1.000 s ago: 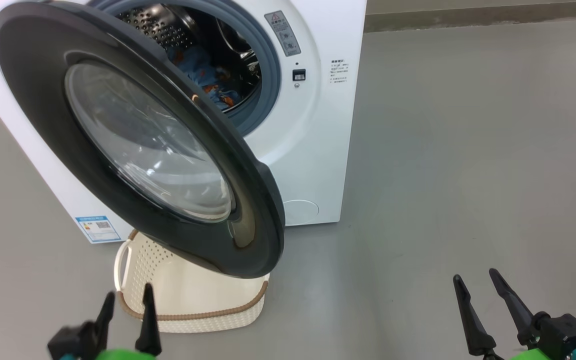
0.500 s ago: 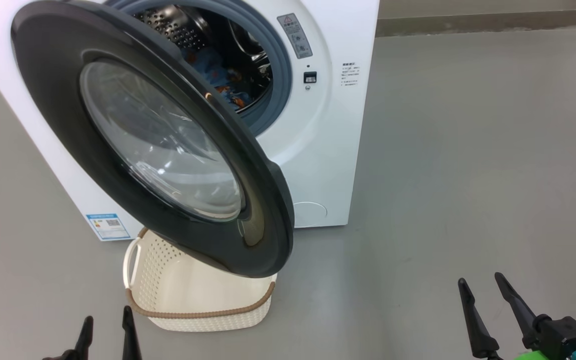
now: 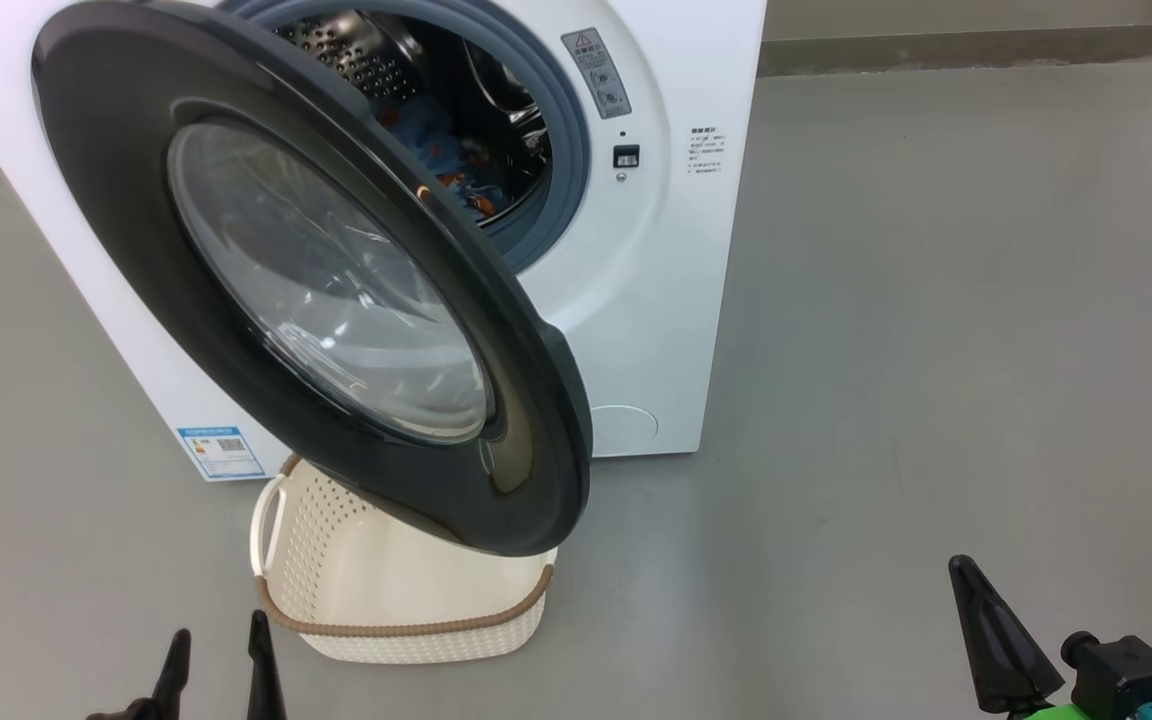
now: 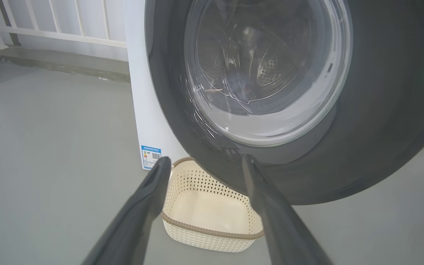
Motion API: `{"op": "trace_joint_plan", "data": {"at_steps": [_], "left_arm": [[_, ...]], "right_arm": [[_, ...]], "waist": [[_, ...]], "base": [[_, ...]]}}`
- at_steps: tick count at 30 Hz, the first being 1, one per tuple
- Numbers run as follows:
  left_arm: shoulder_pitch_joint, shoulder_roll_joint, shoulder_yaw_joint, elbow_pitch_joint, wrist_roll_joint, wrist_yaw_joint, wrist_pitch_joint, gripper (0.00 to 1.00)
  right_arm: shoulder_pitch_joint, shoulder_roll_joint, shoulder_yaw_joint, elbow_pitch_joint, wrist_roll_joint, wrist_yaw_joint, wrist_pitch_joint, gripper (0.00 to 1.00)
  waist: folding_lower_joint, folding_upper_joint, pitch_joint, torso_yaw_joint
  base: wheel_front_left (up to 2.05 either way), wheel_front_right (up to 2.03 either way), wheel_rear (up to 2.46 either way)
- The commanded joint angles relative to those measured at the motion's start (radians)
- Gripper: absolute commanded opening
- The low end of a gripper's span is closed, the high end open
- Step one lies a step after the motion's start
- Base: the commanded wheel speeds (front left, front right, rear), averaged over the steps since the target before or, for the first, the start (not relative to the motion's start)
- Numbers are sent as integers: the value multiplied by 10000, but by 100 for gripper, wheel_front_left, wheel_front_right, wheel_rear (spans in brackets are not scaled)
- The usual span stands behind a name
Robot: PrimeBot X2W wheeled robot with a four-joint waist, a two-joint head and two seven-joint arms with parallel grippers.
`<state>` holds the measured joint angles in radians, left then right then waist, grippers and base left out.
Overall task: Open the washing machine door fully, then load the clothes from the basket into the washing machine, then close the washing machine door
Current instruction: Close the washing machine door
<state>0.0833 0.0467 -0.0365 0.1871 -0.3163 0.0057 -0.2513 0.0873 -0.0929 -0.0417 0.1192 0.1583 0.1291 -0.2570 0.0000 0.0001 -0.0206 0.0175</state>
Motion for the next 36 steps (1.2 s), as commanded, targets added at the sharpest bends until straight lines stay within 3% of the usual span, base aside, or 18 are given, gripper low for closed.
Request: {"op": "trace_joint_plan", "data": {"at_steps": [1,13,27,36], "left_arm": [[-276,38,290,-195,-86,68,-104,100],[-306,36,-118,-190,-324,262,-105,100],[-546,36,-784,-150,-736,455,-105,100],[-688,36,-1154,-161,-1014,524,-105,100]], "right_arm": [[-163,-48,215,-222,68,16,-48,0],[-1772,29,1137,-1144,377,16,-48,0],[-4492,345,4288,-3459,788,16,-48,0],[-4464,405,5779,-2016,1352,16,-48,0]], "waist": [[0,-1,-4,2],[0,-1,63,118],[0,-1,120,1127],[0,-1,304,1784]], "base": [[0,0,0],[0,0,0],[0,0,0],[0,0,0]]}}
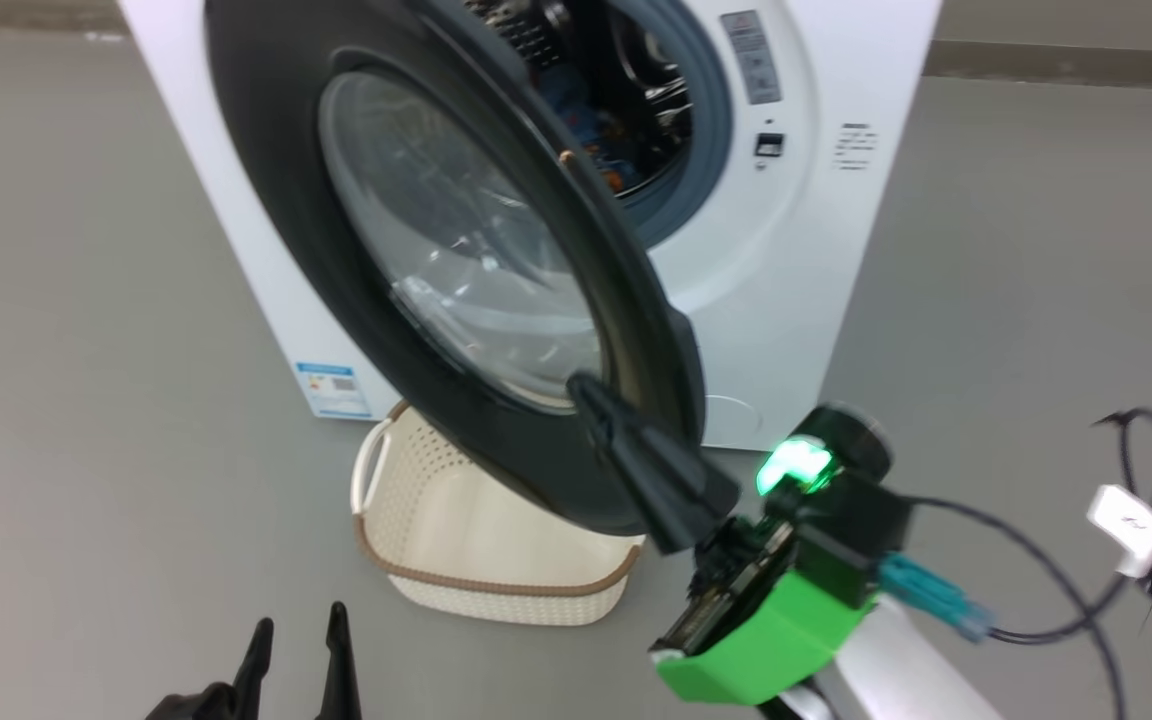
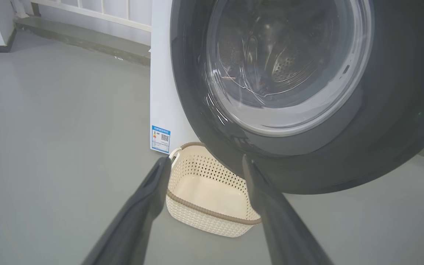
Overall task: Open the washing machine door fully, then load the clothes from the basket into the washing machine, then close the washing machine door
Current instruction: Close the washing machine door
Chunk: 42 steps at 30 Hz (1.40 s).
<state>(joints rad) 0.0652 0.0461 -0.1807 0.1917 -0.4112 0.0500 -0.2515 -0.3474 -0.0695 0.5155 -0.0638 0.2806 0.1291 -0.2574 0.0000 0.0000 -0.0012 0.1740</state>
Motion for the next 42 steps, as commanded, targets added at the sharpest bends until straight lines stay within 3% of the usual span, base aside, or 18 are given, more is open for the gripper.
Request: {"op": "trace_joint_plan", "data": {"at_steps": [1,12,18,42], "left_arm": [[-532,41,247,-212,-115,100,-103,100],[-906,41,-67,-494,-379,253,-103,100],[-1126,41,-267,-770,-525,381,-103,100],[-1962,41,-360,-1405,-605,673,-103,100]], "right_arm": [[-54,175,324,60,235,16,-44,0],[166,190,295,2366,643,16,-44,0],[-193,191,-8,3030,685,16,-44,0],[-2010,-370,-1133,2504,566,16,-44,0]], "waist": [[0,0,137,294],[0,0,895,824],[0,0,1506,972],[0,0,3489,590]], "base": [[0,0,0],[0,0,0],[0,0,0],[0,0,0]]}}
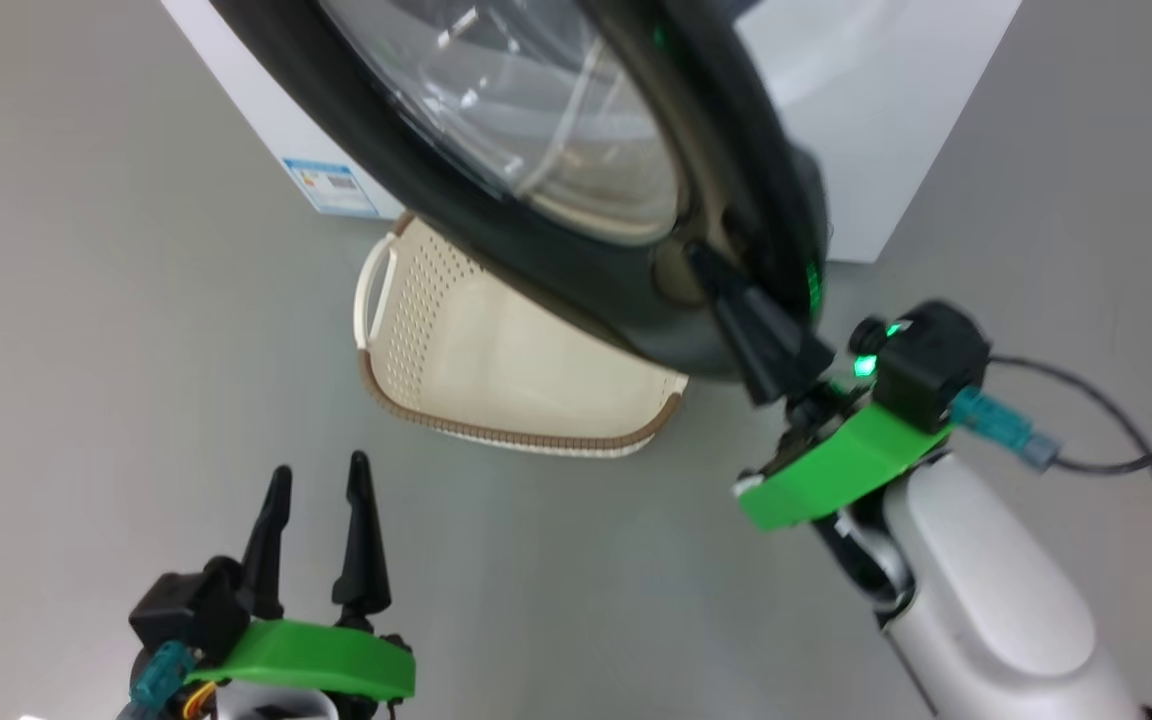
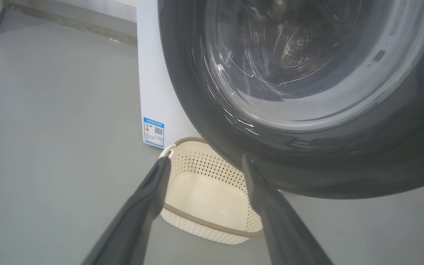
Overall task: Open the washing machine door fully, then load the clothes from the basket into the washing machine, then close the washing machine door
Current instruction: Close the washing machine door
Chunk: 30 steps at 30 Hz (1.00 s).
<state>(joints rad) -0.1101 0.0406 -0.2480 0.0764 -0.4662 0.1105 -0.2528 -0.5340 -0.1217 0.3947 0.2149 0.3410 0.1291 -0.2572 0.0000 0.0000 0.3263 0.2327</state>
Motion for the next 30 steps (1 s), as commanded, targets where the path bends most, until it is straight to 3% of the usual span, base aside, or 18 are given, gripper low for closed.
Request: {"op": "trace_joint_plan", "data": {"at_steps": [1,18,30], "left_arm": [[-275,97,256,-300,-92,93,-90,100],[-961,97,-251,-912,-159,271,-90,100],[-1104,97,-892,-1147,-68,272,-90,100]], "right_arm": [[-252,86,19,-303,-39,16,-46,0],[-3139,-1052,-321,-450,47,16,-46,0],[-5080,-1881,-503,353,-52,16,-46,0]], "waist": [[0,0,325,29],[0,0,2249,11],[0,0,2977,237]], "base": [[0,0,0],[0,0,0],[0,0,0]]}}
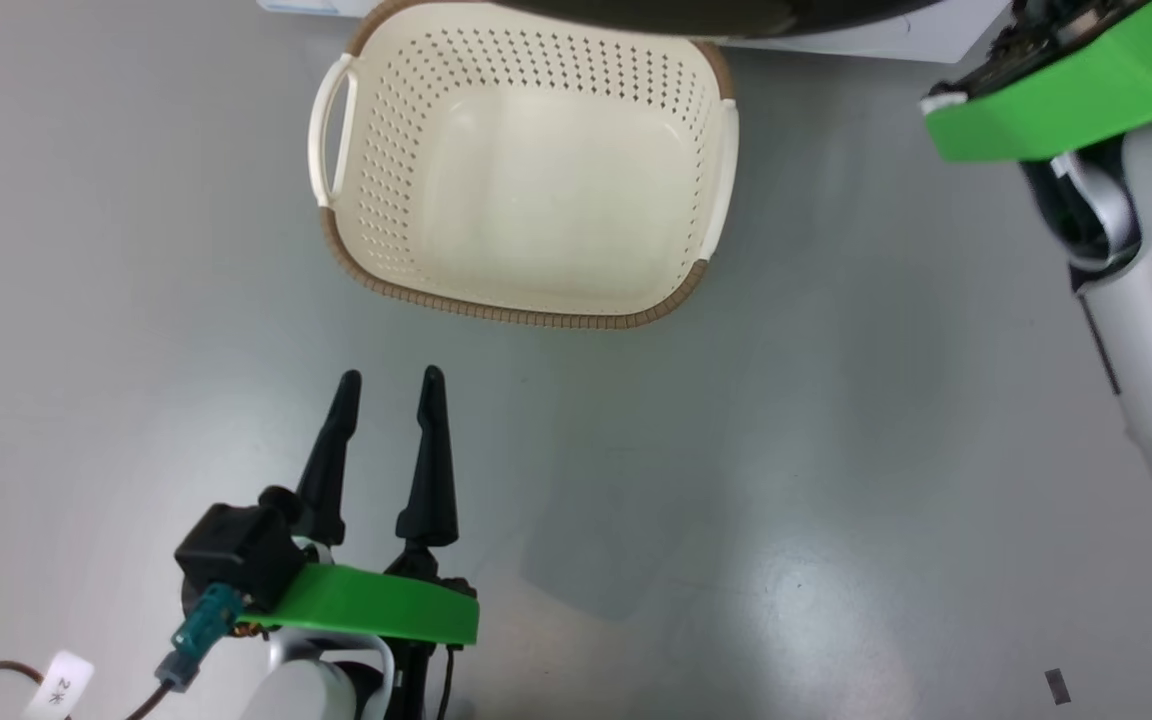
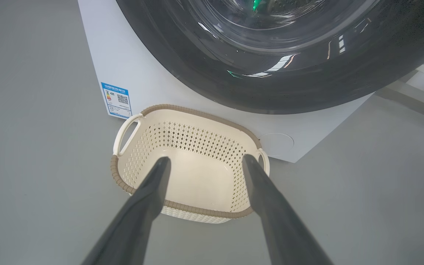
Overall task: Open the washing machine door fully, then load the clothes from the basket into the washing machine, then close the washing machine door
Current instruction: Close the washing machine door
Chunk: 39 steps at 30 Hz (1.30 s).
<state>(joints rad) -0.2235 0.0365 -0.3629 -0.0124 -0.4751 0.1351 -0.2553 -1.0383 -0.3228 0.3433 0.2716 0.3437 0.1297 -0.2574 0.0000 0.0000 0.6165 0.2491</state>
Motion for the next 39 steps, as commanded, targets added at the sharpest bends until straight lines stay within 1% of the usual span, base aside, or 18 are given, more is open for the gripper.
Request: {"op": "trace_joint_plan", "data": {"at_steps": [1,12,17,23,30,31,32,34,35,36,39], "left_arm": [[49,137,209,-272,25,35,-65,100],[40,137,-199,-466,-136,212,-65,100],[28,137,-208,-420,-210,253,-65,100],[28,137,-30,-263,-232,243,-65,100],[45,137,215,230,-214,133,-65,100],[57,137,268,292,-223,100,-65,100],[76,137,319,369,-253,69,-65,100],[111,137,432,506,-271,-6,-65,100],[144,137,476,599,-279,-57,-65,100],[180,137,519,691,-278,-118,-65,100],[328,137,666,994,-214,-304,-65,100]], "right_arm": [[-177,69,25,-131,-112,10,-44,0],[-1763,-531,-788,1386,-446,10,-44,0],[-1983,-698,-900,1730,-581,10,-44,0],[-1453,-594,-879,1648,-539,10,-44,0],[23,-57,-967,1039,-284,10,-44,0],[294,26,-1002,904,-242,10,-44,18],[587,95,-1030,772,-227,10,-44,33],[1185,242,-1131,484,-189,10,-44,57],[1501,310,-1191,316,-184,10,-44,76],[1807,380,-1288,142,-173,10,-44,100],[2788,541,-1448,-369,-187,10,-44,100]], "waist": [[0,0,103,100],[0,0,355,401],[0,0,314,396],[0,0,-137,186],[0,0,-1159,-138],[0,0,-1350,-183],[0,0,-1549,-231],[0,0,-1954,-337],[0,0,-2175,-397],[0,0,-2397,-458],[0,0,-3064,-668]], "base": [[0,0,0],[0,0,0],[0,0,0],[0,0,0],[0,0,0],[0,0,0],[0,0,0],[0,0,0],[0,0,0],[0,0,0],[0,0,0]]}}
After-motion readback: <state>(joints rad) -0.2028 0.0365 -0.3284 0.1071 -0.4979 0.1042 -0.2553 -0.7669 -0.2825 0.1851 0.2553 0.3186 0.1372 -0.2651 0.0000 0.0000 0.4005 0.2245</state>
